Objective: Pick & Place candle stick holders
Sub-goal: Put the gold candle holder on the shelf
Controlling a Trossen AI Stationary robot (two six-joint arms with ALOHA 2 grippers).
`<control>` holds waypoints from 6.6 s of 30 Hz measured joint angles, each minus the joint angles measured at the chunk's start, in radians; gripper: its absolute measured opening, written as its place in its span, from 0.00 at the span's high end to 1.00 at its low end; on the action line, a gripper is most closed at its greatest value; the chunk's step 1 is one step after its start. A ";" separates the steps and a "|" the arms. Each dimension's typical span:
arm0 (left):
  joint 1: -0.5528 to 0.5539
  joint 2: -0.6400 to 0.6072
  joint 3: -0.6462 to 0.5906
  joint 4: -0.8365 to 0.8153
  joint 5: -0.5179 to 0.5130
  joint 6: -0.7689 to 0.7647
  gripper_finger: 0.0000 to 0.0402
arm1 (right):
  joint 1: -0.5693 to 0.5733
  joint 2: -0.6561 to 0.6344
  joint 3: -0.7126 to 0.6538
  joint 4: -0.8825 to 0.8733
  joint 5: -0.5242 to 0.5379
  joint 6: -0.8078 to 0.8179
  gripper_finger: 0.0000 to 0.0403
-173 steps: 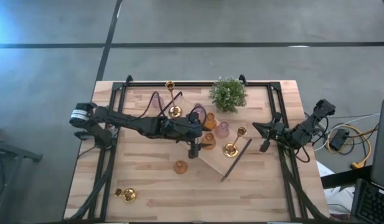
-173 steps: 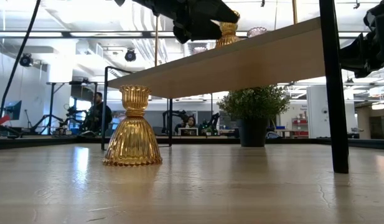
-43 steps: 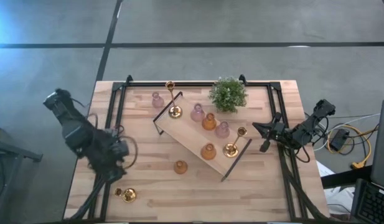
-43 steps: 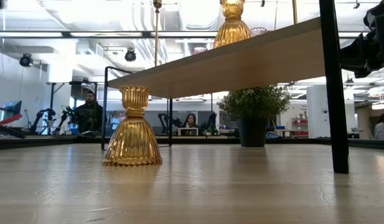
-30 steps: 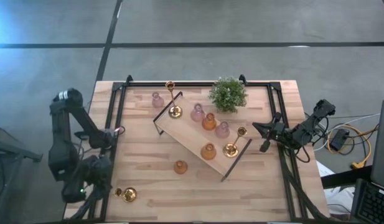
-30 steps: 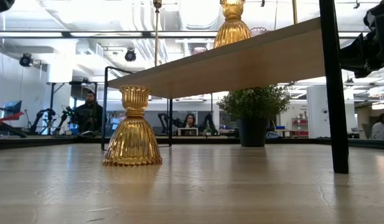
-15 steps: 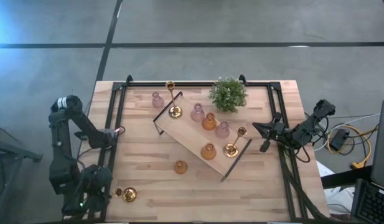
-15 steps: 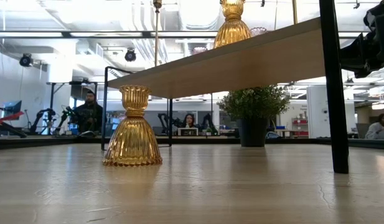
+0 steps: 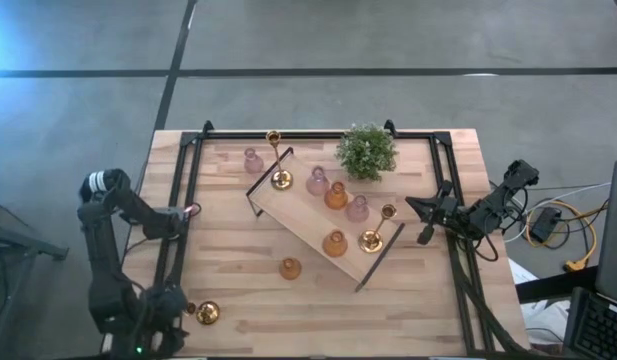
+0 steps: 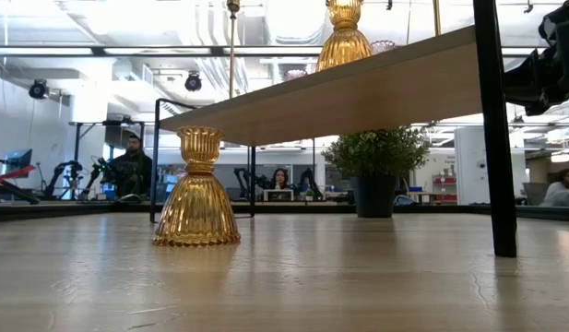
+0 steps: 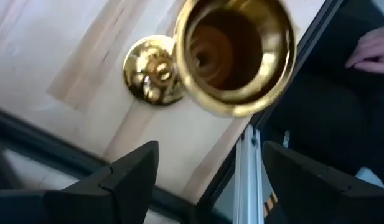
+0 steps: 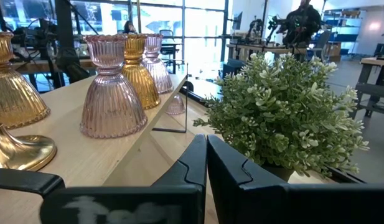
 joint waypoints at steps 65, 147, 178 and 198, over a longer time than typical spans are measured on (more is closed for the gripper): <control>0.002 0.066 -0.101 -0.072 -0.254 -0.105 0.42 | 0.000 0.000 0.000 0.000 0.000 0.002 0.98; 0.355 -0.174 -0.083 -0.005 -0.701 0.576 0.96 | 0.000 0.000 0.000 0.000 0.000 0.001 0.98; 1.099 -0.151 0.083 0.496 -0.293 1.715 0.96 | 0.000 0.000 0.000 0.000 0.000 0.000 0.98; 1.178 0.060 0.214 0.538 -0.241 1.681 0.96 | 0.000 0.000 0.000 0.000 0.000 0.002 0.98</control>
